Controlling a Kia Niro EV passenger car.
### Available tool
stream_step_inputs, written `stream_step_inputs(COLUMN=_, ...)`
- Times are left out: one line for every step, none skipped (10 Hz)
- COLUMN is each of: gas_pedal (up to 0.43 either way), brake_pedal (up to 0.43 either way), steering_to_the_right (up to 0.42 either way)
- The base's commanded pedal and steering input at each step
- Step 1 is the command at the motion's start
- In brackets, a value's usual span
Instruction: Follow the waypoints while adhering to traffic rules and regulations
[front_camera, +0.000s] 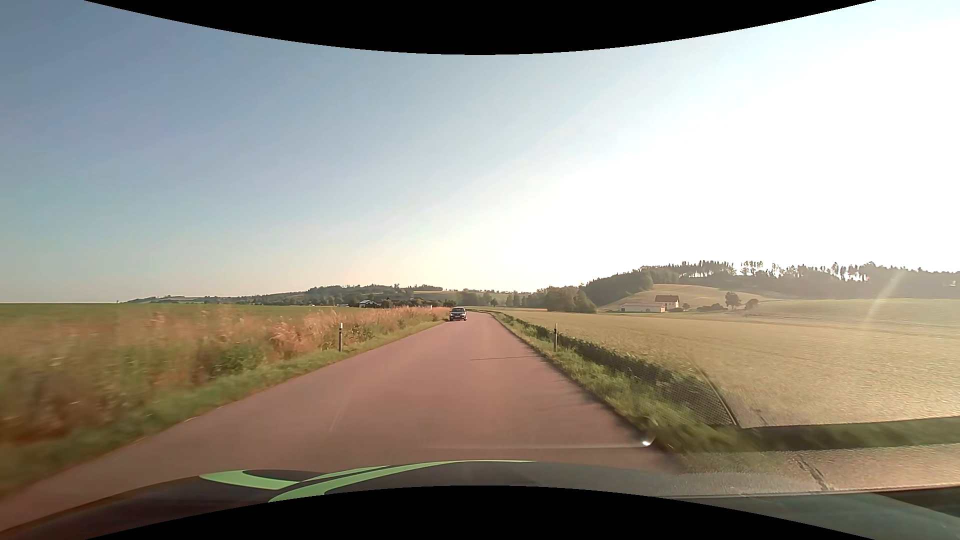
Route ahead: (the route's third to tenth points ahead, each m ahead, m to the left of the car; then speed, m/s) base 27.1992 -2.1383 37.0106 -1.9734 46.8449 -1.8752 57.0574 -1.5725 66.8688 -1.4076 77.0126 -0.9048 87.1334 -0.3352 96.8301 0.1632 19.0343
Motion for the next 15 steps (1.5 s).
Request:
stream_step_inputs(gas_pedal=0.118, brake_pedal=0.0, steering_to_the_right=0.0)
stream_step_inputs(gas_pedal=0.118, brake_pedal=0.0, steering_to_the_right=0.0)
stream_step_inputs(gas_pedal=0.118, brake_pedal=0.0, steering_to_the_right=0.0)
stream_step_inputs(gas_pedal=0.118, brake_pedal=0.0, steering_to_the_right=0.0)
stream_step_inputs(gas_pedal=0.118, brake_pedal=0.0, steering_to_the_right=0.0)
stream_step_inputs(gas_pedal=0.118, brake_pedal=0.0, steering_to_the_right=0.0)
stream_step_inputs(gas_pedal=0.118, brake_pedal=0.0, steering_to_the_right=0.0)
stream_step_inputs(gas_pedal=0.118, brake_pedal=0.0, steering_to_the_right=0.0)
stream_step_inputs(gas_pedal=0.118, brake_pedal=0.0, steering_to_the_right=0.0)
stream_step_inputs(gas_pedal=0.118, brake_pedal=0.0, steering_to_the_right=0.0)
stream_step_inputs(gas_pedal=0.118, brake_pedal=0.0, steering_to_the_right=0.0)
stream_step_inputs(gas_pedal=0.118, brake_pedal=0.0, steering_to_the_right=0.0)
stream_step_inputs(gas_pedal=0.118, brake_pedal=0.0, steering_to_the_right=0.0)
stream_step_inputs(gas_pedal=0.118, brake_pedal=0.0, steering_to_the_right=-0.001)
stream_step_inputs(gas_pedal=0.118, brake_pedal=0.0, steering_to_the_right=-0.001)
